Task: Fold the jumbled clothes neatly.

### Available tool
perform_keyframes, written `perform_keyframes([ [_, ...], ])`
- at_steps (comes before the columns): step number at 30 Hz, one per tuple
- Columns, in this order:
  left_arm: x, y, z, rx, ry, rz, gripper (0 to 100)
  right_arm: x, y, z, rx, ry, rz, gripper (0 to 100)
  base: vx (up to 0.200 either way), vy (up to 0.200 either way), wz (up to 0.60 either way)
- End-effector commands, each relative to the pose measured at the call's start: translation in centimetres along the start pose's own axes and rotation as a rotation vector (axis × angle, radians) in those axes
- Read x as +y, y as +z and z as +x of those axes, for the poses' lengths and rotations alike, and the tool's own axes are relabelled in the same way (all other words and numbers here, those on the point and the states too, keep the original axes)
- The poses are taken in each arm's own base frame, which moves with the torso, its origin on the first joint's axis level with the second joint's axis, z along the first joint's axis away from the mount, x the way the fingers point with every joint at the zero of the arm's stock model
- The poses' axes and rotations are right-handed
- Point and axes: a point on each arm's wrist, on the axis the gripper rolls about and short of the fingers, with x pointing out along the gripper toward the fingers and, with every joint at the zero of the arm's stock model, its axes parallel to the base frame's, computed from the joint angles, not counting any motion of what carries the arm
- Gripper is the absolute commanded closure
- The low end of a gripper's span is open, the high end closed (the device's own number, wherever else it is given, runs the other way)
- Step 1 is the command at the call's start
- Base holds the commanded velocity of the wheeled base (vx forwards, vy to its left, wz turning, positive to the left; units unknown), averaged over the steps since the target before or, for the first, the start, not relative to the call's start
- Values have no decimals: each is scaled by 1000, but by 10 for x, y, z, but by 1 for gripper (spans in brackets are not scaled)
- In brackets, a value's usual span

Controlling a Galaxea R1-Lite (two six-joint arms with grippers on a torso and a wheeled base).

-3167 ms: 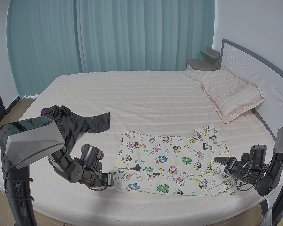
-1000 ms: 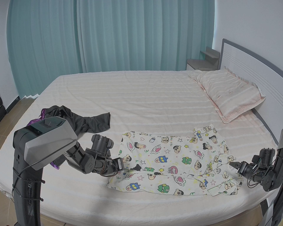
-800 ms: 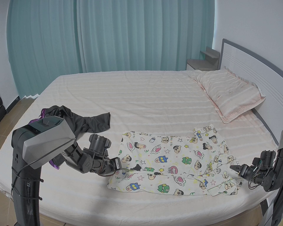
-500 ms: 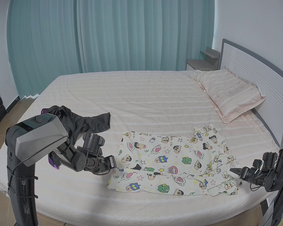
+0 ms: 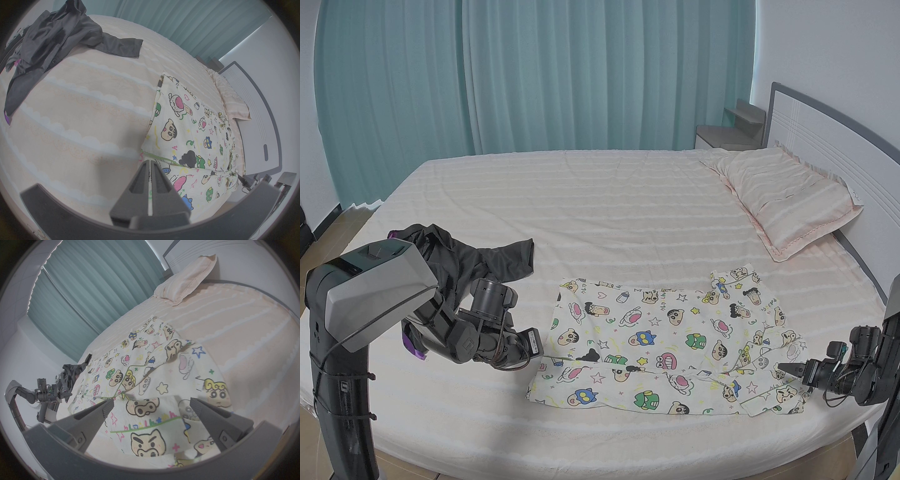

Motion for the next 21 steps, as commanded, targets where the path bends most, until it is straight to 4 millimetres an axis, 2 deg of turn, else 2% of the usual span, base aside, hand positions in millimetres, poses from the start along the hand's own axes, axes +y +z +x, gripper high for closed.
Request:
perform_keyframes([
  [1,3,2,-1,0,-4,-11,100,-5,-5,10,29,18,13,0,0,0,0],
  [7,11,5,-2,44,-56,-36,100,-7,-5,10,34,69,20,0,0,0,0],
  [8,12,8,-3,56,-83,-43,0,-6,-5,9,34,77,19,0,0,0,0],
  [16,15,7,6,67,-152,33,0,-4,-6,7,16,95,9,0,0,0,0],
  [21,7,3,10,79,-196,62,0,-3,-6,6,5,100,3,0,0,0,0],
])
